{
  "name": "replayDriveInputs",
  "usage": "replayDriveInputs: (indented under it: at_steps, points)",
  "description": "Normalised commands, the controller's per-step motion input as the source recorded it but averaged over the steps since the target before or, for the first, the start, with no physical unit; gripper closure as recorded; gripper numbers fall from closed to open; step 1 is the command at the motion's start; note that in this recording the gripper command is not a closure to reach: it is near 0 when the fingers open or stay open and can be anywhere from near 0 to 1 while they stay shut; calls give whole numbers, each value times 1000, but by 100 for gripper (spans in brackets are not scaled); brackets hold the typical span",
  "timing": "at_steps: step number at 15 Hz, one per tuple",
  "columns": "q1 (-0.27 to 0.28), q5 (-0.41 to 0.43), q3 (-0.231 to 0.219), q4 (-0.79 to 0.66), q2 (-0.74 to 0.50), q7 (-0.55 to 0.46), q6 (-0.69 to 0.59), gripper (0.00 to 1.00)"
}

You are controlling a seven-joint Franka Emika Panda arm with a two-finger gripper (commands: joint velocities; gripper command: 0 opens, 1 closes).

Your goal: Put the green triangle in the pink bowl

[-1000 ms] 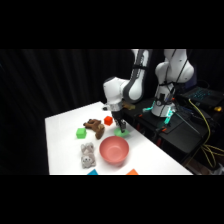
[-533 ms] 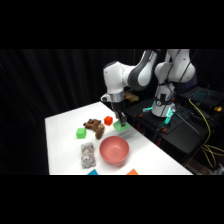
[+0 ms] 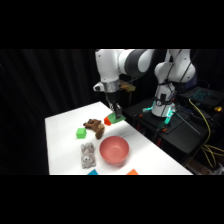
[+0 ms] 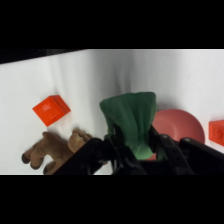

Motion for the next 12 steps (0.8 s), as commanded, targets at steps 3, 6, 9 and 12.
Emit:
replayDriveInputs:
  at_steps: [3, 6, 9, 12]
  points:
    - [108, -161, -46, 542, 351, 23, -322, 100]
    - [108, -100, -38, 495, 371, -40, -256, 100]
    - [106, -74, -27, 410, 291, -54, -242, 100]
    - [106, -70, -15, 354, 228, -29, -227, 100]
